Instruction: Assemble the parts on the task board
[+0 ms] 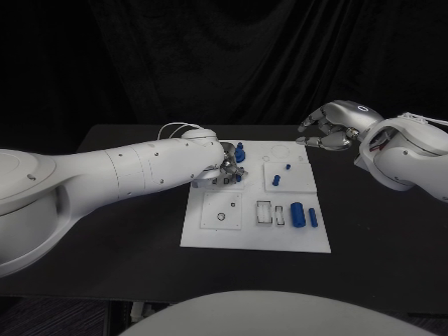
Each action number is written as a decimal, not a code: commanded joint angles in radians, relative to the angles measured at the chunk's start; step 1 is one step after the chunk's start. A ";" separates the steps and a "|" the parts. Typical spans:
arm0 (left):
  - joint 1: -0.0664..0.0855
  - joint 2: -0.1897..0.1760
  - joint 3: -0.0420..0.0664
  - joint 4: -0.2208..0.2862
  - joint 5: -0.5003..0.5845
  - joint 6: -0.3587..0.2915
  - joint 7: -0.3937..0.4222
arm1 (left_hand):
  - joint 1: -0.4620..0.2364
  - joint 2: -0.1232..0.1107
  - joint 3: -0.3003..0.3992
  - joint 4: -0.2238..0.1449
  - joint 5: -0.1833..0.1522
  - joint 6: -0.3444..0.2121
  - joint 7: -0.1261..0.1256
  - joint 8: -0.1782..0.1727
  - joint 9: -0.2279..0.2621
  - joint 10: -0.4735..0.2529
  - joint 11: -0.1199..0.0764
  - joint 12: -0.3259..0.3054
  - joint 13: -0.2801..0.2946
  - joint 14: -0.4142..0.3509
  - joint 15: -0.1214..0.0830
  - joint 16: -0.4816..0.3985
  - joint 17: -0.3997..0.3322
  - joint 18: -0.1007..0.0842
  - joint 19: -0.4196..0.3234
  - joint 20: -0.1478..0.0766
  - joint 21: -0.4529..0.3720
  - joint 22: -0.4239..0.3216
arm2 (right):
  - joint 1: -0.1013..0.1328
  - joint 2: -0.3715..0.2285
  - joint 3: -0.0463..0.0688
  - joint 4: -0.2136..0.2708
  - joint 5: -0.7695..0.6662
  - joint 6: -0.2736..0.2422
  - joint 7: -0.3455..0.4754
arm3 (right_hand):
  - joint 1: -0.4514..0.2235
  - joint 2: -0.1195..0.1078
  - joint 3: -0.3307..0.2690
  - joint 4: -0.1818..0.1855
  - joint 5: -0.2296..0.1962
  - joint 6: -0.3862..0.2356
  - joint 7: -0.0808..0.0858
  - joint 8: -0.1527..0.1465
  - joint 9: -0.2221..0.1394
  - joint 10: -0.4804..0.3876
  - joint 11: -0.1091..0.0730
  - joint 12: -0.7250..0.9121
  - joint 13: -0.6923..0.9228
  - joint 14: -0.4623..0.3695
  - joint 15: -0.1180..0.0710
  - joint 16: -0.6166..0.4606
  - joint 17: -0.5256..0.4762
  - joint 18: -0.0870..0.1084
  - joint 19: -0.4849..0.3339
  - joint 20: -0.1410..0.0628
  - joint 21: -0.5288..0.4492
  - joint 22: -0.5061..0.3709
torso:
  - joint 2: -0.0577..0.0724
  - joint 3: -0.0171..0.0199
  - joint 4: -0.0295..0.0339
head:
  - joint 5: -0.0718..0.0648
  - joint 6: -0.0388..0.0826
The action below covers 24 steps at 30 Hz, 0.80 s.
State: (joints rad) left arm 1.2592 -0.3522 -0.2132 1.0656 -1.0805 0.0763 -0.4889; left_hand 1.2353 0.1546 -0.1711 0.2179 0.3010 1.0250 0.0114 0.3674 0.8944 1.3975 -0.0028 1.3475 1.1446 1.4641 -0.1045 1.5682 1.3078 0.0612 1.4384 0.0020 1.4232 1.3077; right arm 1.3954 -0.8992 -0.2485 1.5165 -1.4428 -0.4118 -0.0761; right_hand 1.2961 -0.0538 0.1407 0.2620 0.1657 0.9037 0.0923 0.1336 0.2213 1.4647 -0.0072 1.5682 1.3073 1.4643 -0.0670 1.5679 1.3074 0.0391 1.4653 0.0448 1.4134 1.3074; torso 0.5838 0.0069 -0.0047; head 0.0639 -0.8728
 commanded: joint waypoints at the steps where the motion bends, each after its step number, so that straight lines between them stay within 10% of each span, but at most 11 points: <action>1: -0.003 0.002 0.001 0.001 -0.004 0.018 0.020 | 0.008 -0.005 0.012 -0.002 0.016 -0.012 0.002 -0.014 0.002 0.173 -0.056 0.223 0.426 0.107 -0.005 0.003 0.263 -0.001 -0.006 0.001 -0.006 0.025 | -0.002 0.001 0.001 -0.002 -0.001 0.005 -0.012 | -0.007 0.002 -0.003 0.000 0.002 0.007 -0.002 0.004 0.001 0.106 0.007 0.003 0.263 0.106 0.008 0.003 0.263 -0.001 0.027 0.007 -0.001 0.213 | 0.000 0.0003 0.0001 | -0.002 0.000; 24: -0.005 -0.006 0.001 0.004 -0.004 0.028 0.023 | 0.030 -0.048 0.120 -0.034 0.107 -0.004 0.007 -0.095 0.008 0.173 -0.052 0.223 0.426 0.107 -0.001 0.003 0.263 0.001 -0.008 0.005 -0.017 0.025 | -0.004 0.003 0.001 -0.007 -0.001 0.013 -0.016 | 0.001 0.002 -0.001 -0.007 0.003 0.009 -0.001 0.003 0.001 0.106 0.008 0.003 0.263 0.106 0.008 0.003 0.263 0.000 0.026 0.008 -0.004 0.213 | 0.001 0.0004 0.0004 | 0.000 0.000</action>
State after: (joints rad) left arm 1.2589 -0.3577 -0.2113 1.0674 -1.0808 0.0868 -0.4771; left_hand 1.2644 0.1148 -0.0558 0.1820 0.4037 1.0109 0.0187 0.2756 0.9008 1.3975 -0.0028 1.3474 1.1406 1.4652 -0.1031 1.5682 1.3076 0.0612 1.4349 0.0056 1.4119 1.3075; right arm 1.3935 -0.8957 -0.2485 1.5111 -1.4424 -0.4041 -0.0765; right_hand 1.2961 -0.0538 0.1407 0.2620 0.1657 0.9073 0.0887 0.1336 0.2210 1.4647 -0.0072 1.5682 1.3078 1.4644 -0.0670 1.5679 1.3073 0.0391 1.4653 0.0448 1.4134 1.3081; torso 0.5841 0.0076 -0.0049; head 0.0628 -0.8728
